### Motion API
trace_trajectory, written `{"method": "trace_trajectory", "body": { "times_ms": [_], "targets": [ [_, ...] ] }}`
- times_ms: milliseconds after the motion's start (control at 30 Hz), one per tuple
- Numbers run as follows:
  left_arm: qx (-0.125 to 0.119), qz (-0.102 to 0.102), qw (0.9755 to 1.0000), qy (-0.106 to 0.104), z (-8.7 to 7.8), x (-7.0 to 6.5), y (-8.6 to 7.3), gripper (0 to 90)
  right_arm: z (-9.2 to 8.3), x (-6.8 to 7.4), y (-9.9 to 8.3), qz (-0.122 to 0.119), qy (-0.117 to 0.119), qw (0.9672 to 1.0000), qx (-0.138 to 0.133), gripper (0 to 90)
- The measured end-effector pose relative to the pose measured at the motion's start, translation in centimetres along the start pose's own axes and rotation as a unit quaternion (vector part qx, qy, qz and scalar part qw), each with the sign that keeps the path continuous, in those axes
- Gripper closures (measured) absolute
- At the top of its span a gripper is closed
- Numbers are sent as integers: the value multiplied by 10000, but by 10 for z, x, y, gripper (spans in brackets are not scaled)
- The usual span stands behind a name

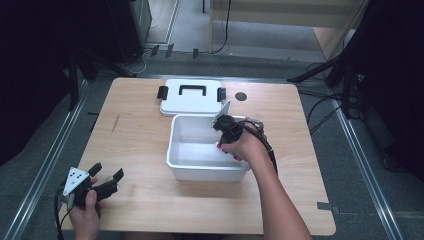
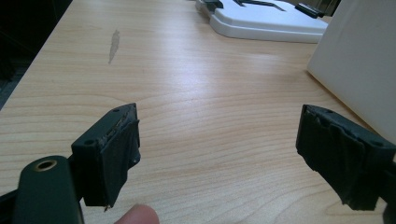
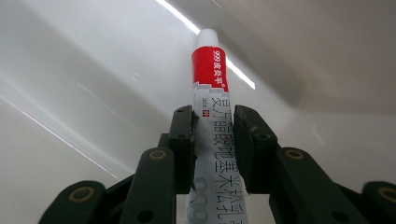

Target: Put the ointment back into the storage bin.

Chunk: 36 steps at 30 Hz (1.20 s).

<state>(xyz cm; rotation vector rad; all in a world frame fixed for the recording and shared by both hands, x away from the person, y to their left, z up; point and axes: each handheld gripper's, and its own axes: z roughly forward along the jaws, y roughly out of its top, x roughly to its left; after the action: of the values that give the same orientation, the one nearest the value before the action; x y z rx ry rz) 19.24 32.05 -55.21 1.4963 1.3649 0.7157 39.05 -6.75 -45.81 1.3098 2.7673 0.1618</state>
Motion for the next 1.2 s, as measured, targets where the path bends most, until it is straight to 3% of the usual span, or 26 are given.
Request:
{"method": "trace_trajectory", "body": {
  "times_ms": [333, 467, 667, 833, 867, 900, 933, 1000, 1100, 1200],
  "targets": [
    [0, 2, 10000, -9, 0, 0, 0, 145, -3, -3, -2, 22, 56, 10000, -74, 677],
    [1, -16, 10000, -7, 0, 0, 0, 145, -6, -2, -4, -114, 128, 9996, -219, 501],
    [7, -5, 10000, -12, 0, 0, 0, 145, -16, 2, -6, -273, 235, 9984, -431, 382],
    [20, -2, 10000, -13, 0, 0, 0, 144, -25, 5, -8, -333, 180, 9983, -434, 272],
    [21, 1, 10000, -12, 0, 0, 0, 145, -31, 6, -10, -399, 89, 9981, -459, 204],
    [19, -4, 10000, -12, 0, 0, 0, 145, -31, 6, -10, -399, 89, 9981, -459, 204],
    [17, -7, 10000, -11, 0, 0, 0, 144, -37, 7, -11, -305, 107, 9985, -436, 116],
    [7, -18, 10000, -14, 0, 0, 0, 145, -40, 7, -11, -274, 140, 9985, -442, 107],
    [-1, -20, 10000, -16, 0, 0, 0, 145, -53, 5, -14, -69, 191, 9987, -467, 23],
    [11, -12, 10000, -22, 0, 0, 0, 144, -59, 3, -17, -42, 214, 9984, -531, 13]
  ]
}}
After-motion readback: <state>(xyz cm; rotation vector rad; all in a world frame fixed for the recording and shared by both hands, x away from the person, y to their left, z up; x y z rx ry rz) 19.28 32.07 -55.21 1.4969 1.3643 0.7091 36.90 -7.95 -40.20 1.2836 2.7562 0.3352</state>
